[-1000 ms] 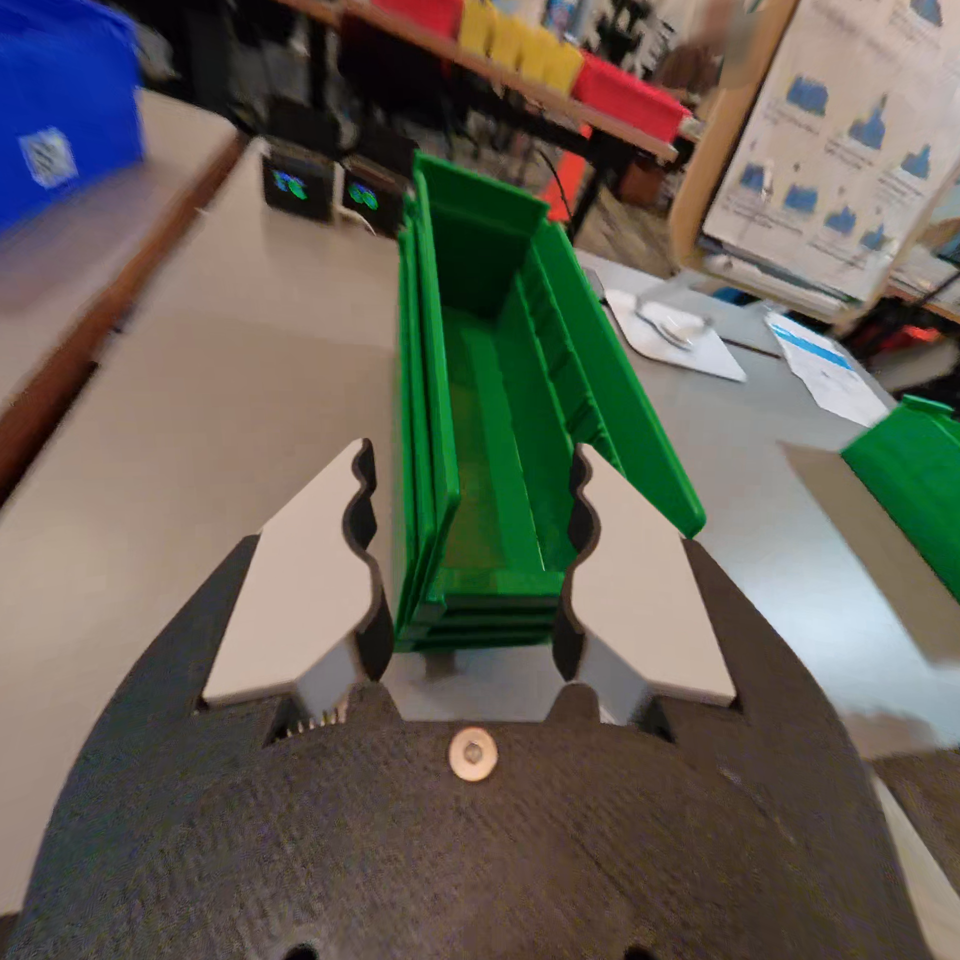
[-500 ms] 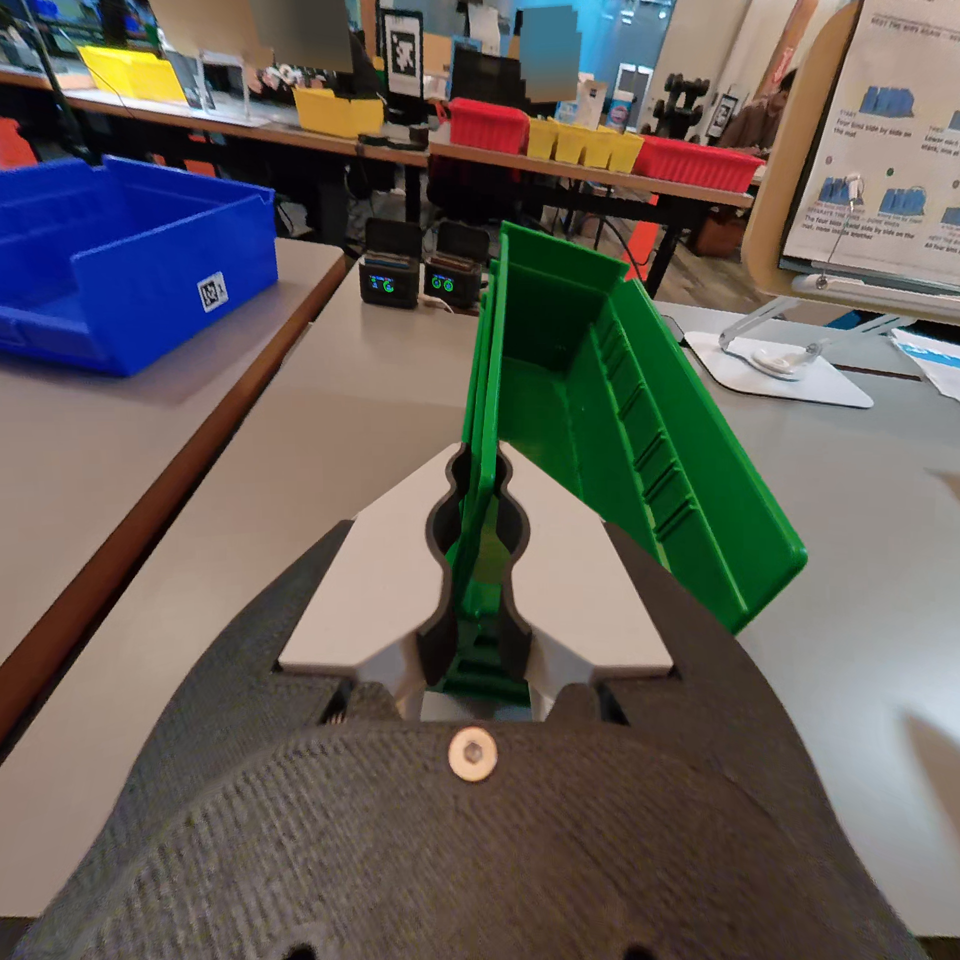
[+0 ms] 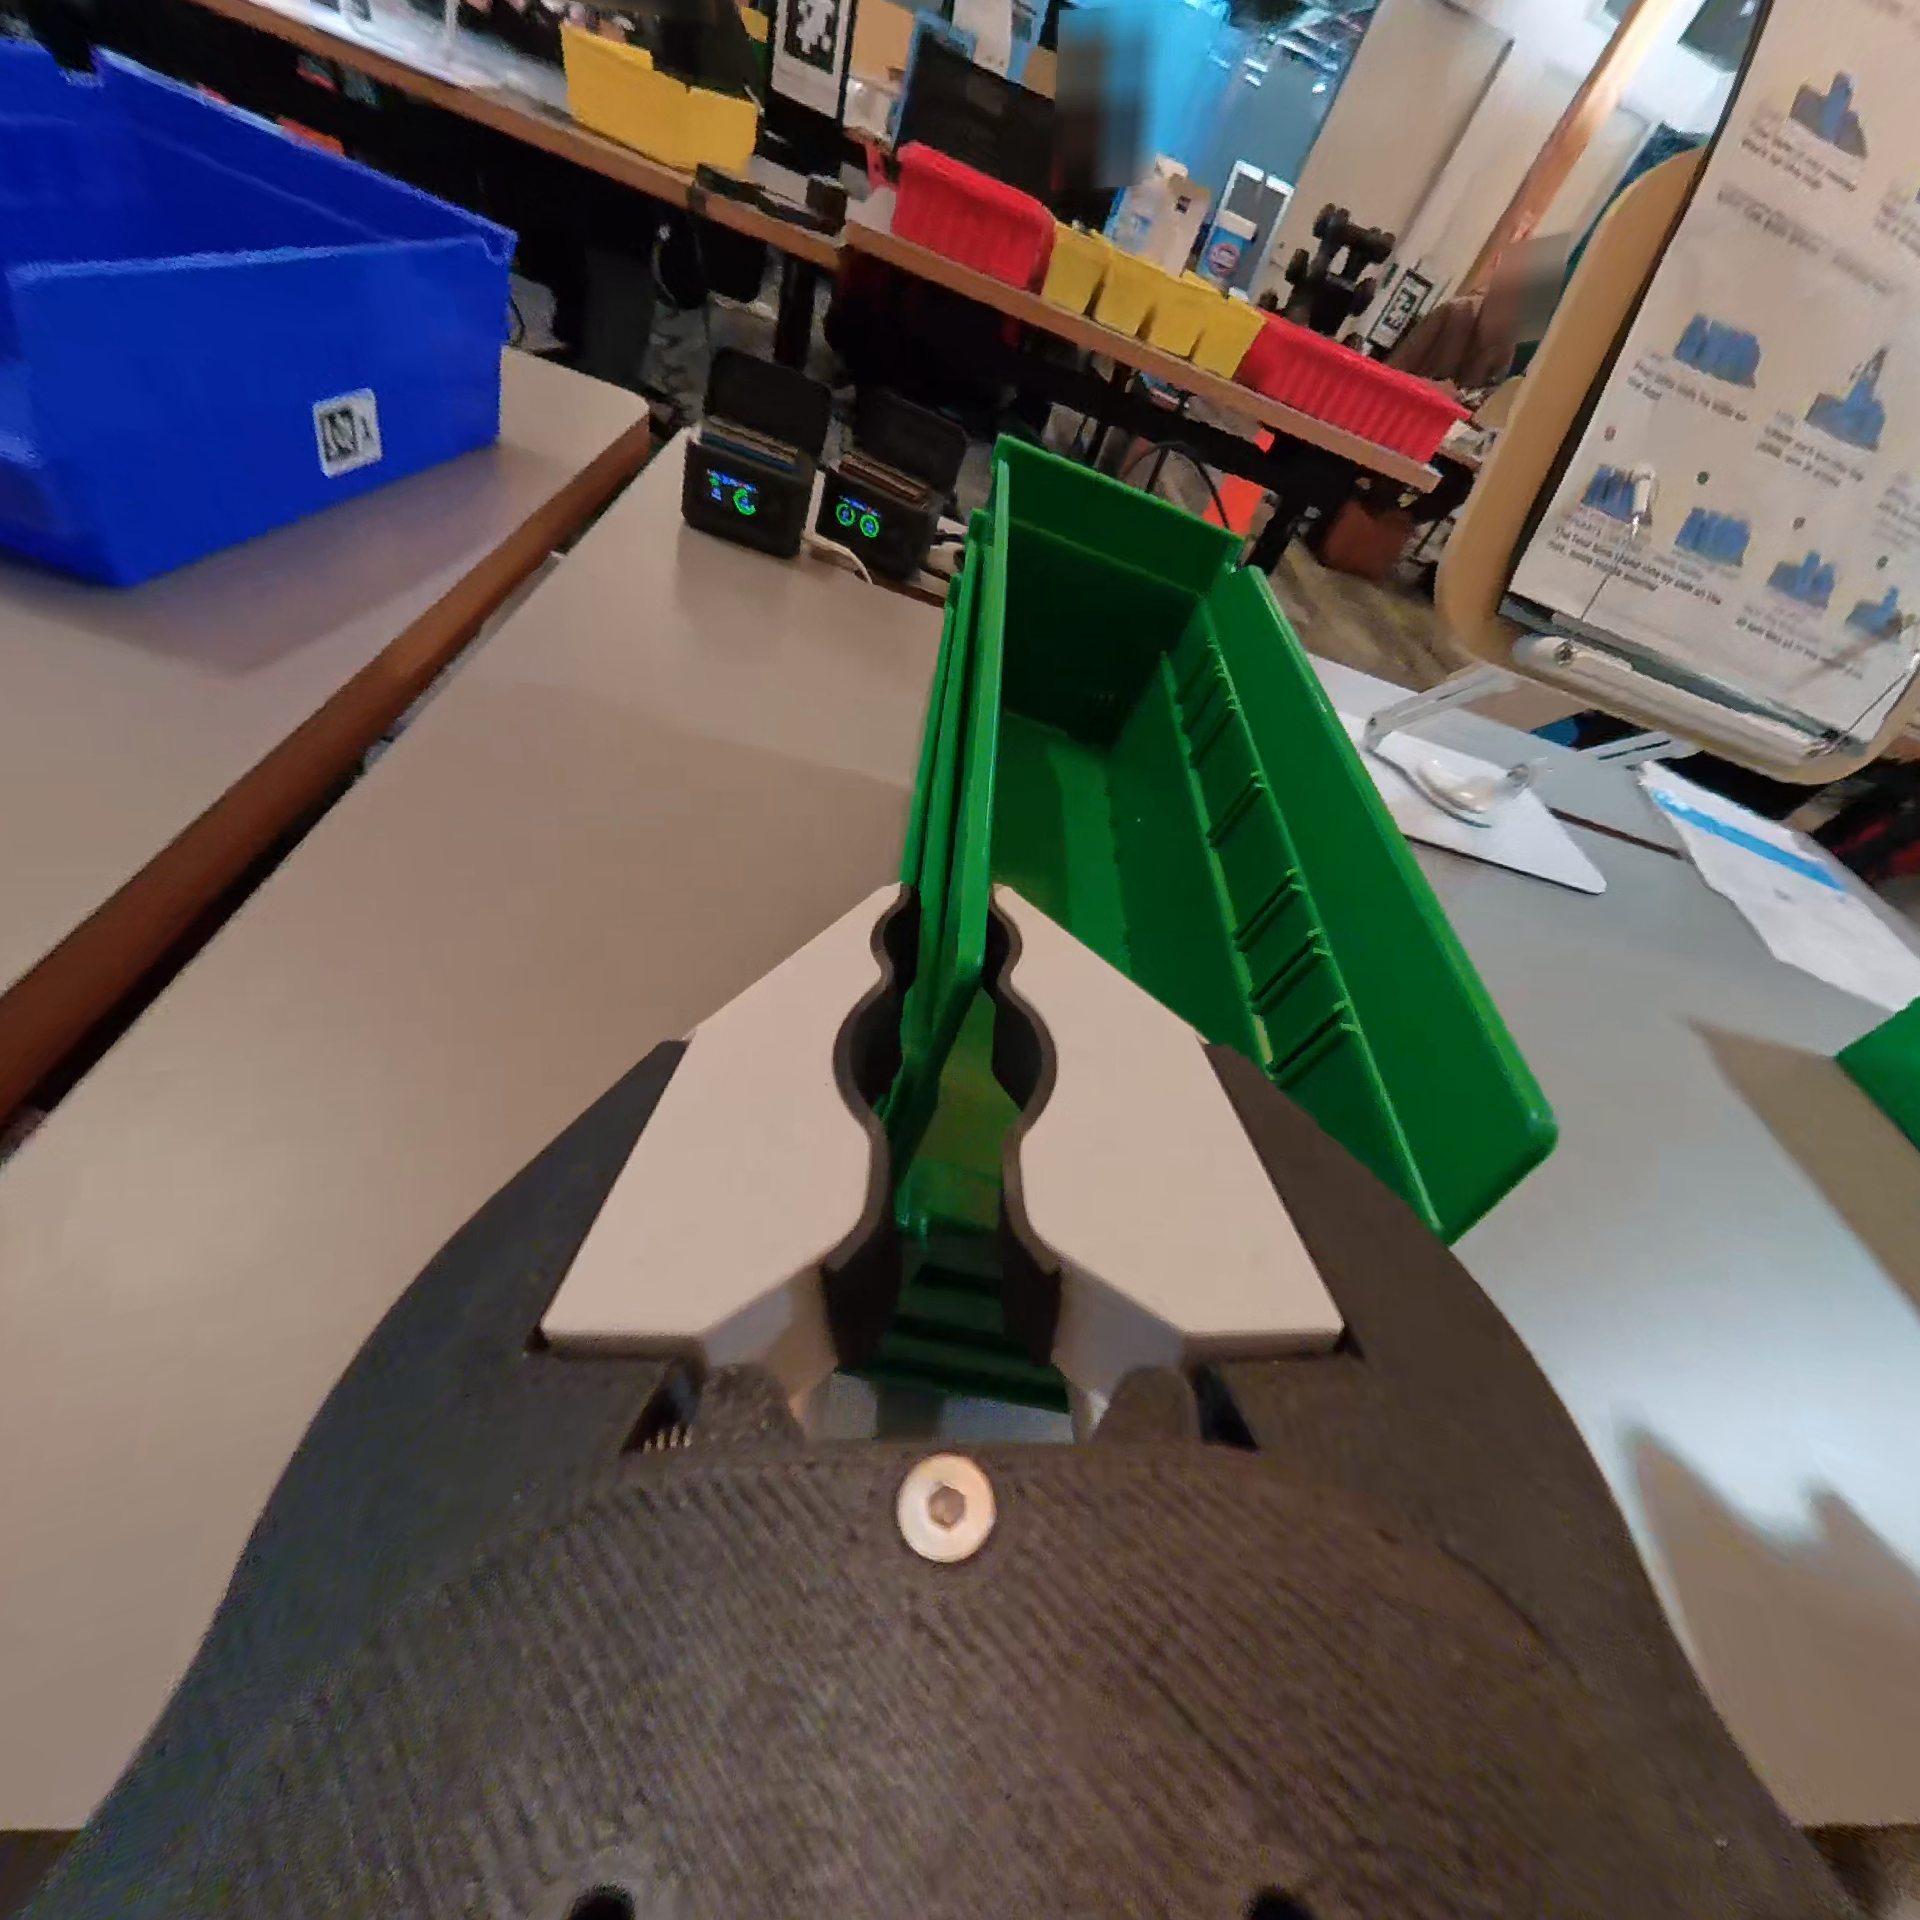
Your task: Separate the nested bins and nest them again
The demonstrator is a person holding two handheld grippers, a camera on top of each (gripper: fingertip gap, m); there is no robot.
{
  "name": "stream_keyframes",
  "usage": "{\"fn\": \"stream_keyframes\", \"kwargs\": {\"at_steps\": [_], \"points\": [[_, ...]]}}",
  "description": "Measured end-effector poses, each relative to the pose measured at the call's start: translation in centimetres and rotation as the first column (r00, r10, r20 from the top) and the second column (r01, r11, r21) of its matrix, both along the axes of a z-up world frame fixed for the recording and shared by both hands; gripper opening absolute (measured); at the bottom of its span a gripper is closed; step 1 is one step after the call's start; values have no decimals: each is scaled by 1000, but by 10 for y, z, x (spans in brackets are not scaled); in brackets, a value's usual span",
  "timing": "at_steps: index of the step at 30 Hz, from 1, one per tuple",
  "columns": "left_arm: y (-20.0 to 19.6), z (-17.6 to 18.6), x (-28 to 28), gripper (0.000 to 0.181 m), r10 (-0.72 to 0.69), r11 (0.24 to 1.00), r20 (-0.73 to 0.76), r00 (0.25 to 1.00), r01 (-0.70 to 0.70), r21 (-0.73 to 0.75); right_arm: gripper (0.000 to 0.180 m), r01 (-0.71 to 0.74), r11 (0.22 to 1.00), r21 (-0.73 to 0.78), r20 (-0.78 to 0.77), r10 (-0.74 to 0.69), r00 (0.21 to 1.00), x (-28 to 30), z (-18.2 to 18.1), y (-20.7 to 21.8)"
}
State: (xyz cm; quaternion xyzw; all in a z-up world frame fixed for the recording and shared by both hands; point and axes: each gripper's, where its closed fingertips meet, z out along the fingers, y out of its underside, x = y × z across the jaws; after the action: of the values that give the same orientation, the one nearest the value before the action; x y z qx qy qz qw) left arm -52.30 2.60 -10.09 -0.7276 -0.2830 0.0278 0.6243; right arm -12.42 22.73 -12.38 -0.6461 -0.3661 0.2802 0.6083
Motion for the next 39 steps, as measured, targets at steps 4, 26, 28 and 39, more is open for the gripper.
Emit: {"fn": "stream_keyframes", "kwargs": {"at_steps": [4,26,28,39], "points": [[-4,14,2,1,11,1000,-145,989,-12,-6,1,-2,1000,0,6,2,1000,0,-1,-1],[3,15,10,0,37,992,-104,994,-24,122,1,-13,1000,-11,20,13,1000,-3,-5,-1],[3,14,10,0,42,988,-71,997,-31,151,1,-14,1000,-13,25,15,1000,-4,-6,-1],[2,23,14,1,58,976,-79,995,-40,212,1,-14,1000,-12,27,14,1000,-4,-6,-1]]}}
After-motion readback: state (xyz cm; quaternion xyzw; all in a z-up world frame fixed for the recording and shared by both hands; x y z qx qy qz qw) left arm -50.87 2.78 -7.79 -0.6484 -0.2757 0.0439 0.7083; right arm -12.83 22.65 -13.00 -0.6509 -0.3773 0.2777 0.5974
